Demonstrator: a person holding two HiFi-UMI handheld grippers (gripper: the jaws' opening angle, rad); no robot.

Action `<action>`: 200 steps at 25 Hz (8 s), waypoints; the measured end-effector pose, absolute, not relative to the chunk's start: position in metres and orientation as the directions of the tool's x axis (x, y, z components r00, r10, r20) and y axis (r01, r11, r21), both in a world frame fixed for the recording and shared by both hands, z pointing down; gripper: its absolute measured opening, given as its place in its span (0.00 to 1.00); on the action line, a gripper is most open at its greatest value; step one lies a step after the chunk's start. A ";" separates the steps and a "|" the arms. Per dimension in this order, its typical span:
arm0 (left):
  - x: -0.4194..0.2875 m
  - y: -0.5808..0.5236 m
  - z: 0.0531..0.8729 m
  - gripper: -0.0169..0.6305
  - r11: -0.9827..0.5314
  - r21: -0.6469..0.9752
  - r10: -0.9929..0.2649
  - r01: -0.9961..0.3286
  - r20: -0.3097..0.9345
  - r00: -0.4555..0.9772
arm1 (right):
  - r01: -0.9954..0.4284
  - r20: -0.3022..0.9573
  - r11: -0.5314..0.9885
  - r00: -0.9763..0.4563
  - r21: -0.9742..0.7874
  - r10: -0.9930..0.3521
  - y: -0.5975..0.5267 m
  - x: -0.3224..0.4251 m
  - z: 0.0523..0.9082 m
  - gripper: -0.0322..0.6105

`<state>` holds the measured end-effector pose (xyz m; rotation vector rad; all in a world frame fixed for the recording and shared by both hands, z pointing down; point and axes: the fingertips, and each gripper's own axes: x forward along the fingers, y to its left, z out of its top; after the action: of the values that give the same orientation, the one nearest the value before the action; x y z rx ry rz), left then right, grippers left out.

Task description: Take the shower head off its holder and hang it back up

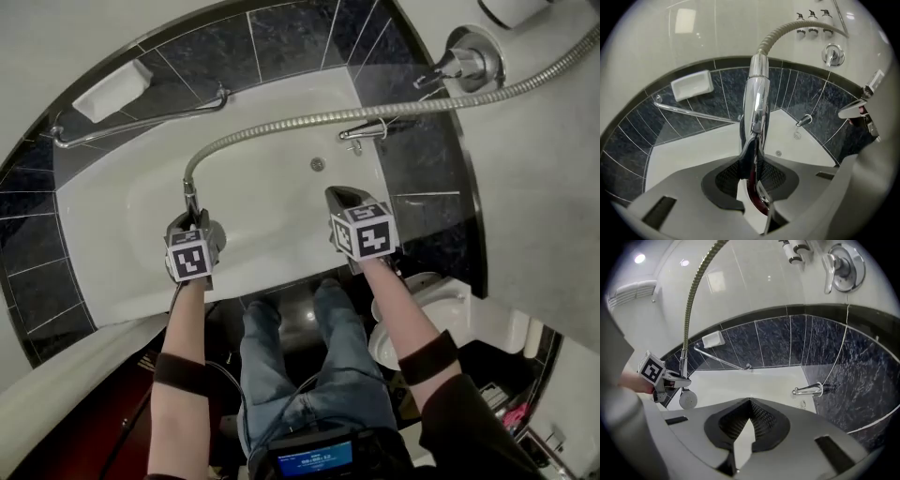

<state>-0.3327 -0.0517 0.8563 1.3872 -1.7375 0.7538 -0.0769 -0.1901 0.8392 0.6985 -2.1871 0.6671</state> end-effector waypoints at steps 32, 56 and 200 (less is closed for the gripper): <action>-0.030 -0.253 1.159 0.16 -0.107 0.259 -0.476 -0.960 0.835 0.278 | -0.822 0.831 0.529 -0.435 -0.210 -0.347 -0.270 0.072 1.057 0.08; -0.020 -0.248 1.125 0.44 -0.172 0.234 -0.463 -0.957 0.838 0.289 | -0.834 0.827 0.510 -0.430 -0.210 -0.363 -0.261 0.085 1.031 0.08; -0.210 -0.141 0.968 0.03 -0.018 0.009 -0.780 -1.000 0.625 0.019 | -0.669 0.607 0.742 -0.607 -0.042 -0.513 -0.358 -0.033 1.116 0.28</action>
<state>-0.2102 -0.1413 0.9680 1.8497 -1.8114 0.6404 -0.0332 -0.3578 1.1164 0.8890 -2.3620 0.3562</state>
